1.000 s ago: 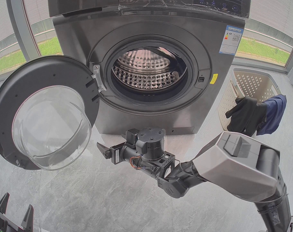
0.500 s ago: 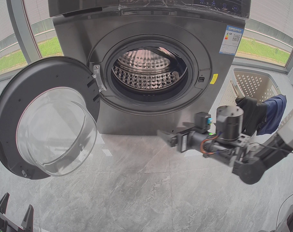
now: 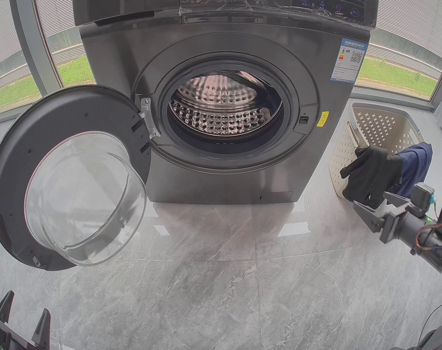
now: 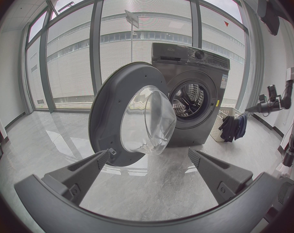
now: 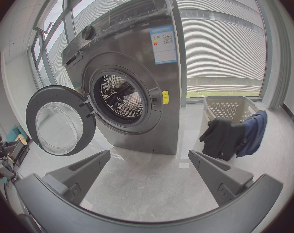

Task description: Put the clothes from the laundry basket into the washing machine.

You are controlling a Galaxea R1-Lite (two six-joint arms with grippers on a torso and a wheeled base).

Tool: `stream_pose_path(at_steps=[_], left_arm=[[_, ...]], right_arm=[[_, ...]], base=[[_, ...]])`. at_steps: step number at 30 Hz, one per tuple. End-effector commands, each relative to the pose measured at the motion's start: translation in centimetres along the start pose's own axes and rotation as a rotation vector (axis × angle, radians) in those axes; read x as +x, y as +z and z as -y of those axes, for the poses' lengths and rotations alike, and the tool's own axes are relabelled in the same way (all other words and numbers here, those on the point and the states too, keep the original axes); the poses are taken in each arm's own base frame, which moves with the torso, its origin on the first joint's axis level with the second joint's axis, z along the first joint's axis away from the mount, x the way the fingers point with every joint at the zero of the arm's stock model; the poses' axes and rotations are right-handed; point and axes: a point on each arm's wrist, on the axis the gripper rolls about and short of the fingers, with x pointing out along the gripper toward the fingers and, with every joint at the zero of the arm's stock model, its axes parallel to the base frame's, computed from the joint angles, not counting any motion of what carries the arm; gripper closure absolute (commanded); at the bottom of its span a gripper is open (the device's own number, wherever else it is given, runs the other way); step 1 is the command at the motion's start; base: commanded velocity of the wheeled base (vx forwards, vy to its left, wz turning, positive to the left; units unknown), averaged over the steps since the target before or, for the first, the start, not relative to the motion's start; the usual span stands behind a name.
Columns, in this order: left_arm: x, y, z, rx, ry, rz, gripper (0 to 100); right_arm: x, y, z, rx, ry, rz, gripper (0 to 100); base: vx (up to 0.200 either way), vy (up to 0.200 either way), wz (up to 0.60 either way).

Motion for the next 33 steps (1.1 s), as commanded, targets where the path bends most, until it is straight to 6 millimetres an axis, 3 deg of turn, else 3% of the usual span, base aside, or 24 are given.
stream_pose_path(at_steps=[1,6,12,23,27,33], left_arm=[[0.0,-0.4,0.0,0.002,0.000,-0.004,0],[0.0,-0.4,0.0,0.002,0.002,-0.002,0],[0.0,-0.4,0.0,-0.004,0.003,-0.002,0],[0.0,-0.4,0.0,-0.002,0.003,-0.002,0],[0.0,-0.4,0.0,-0.001,0.003,-0.001,0],[0.0,-0.4,0.0,-0.005,0.003,-0.002,0]], right_arm=[[-7.4,-1.9,1.4,-0.002,-0.088,0.078,0],[-12.6,-2.8,1.7,0.003,-0.166,0.174,0],[-17.6,-6.1,1.1,0.000,-0.168,0.172,0],[-19.3,-8.5,0.8,-0.002,-0.227,0.172,0],[-20.1,-10.3,0.5,-0.039,-0.266,0.151,0],[-20.2,-10.8,0.5,-0.046,-0.268,0.124,0]], base=[[0.000,0.000,0.00],[0.000,0.000,0.00],[0.000,0.000,0.00],[0.000,0.000,0.00],[0.000,0.000,0.00],[0.000,0.000,0.00]])
